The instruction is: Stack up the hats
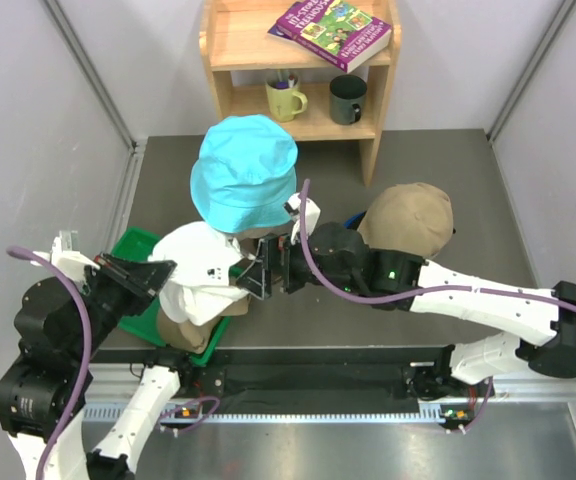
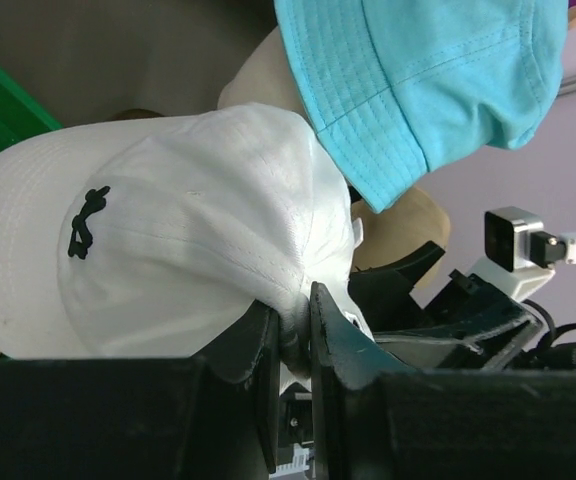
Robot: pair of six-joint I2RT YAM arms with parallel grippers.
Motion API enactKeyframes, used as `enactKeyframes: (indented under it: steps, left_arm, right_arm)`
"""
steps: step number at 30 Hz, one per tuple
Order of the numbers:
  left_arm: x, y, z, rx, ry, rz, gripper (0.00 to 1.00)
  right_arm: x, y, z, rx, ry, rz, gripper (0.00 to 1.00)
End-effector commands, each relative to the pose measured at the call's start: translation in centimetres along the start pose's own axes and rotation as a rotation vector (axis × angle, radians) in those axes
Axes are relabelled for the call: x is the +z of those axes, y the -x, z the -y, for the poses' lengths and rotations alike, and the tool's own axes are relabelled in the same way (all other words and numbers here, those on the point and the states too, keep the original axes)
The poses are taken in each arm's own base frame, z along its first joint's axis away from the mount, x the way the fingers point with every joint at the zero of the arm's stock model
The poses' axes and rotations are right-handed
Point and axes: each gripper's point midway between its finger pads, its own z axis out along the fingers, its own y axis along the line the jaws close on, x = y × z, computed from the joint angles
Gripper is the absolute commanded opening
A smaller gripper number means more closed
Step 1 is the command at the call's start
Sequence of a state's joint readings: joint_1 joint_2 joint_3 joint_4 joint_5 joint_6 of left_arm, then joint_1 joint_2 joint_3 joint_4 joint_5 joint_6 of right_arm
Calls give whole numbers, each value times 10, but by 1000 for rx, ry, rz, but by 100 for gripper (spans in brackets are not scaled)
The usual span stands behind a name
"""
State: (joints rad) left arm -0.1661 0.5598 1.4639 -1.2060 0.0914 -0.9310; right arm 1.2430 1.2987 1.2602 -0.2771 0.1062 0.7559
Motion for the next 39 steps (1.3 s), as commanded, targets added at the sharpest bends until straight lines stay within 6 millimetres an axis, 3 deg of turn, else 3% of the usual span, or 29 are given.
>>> enactKeyframes:
  steps: [1, 5, 6, 10, 13, 14, 17, 20, 22, 23, 24, 26, 31, 39]
  left_arm:
    - [-6, 9, 29, -22, -138, 37, 0]
    - [-7, 1, 34, -5, -190, 3, 0]
    - [-7, -2, 35, -6, -202, -6, 0]
    - [-10, -11, 37, -4, -258, -28, 0]
    - [-11, -15, 37, 4, -277, -39, 0]
    - [-10, -18, 35, 5, -274, -48, 0]
    - [-3, -28, 31, 4, -280, -98, 0]
    - [3, -44, 28, 30, -312, -169, 0]
    - [7, -53, 24, 44, -315, -211, 8]
    - [9, -56, 23, 61, -320, -228, 14]
    - [12, -60, 23, 66, -326, -254, 35]
    - [14, -66, 20, 79, -328, -289, 56]
    - [19, -63, 17, 110, -310, -280, 87]
    - [27, -60, 12, 133, -285, -260, 91]
  right_arm:
    - [-2, 18, -16, 15, 5, 46, 98]
    - [3, 20, -4, 39, -48, 79, 90]
    - [2, 21, -3, 40, -51, 87, 81]
    - [-1, 26, 0, 33, -64, 111, 61]
    - [-6, 30, 3, 32, -82, 133, 32]
    - [-12, 32, 8, 32, -106, 142, 17]
    - [-32, 34, 28, 20, -202, 154, 0]
    - [-55, 36, 50, -6, -295, 172, 0]
    - [-84, 34, 65, -31, -354, 161, 0]
    - [-93, 34, 70, -43, -370, 161, 0]
    - [-111, 31, 75, -55, -383, 147, 0]
    - [-134, 32, 82, -65, -396, 147, 0]
    - [-175, 16, 108, -116, -486, 69, 0]
    - [-181, 16, 109, -141, -492, 47, 0]
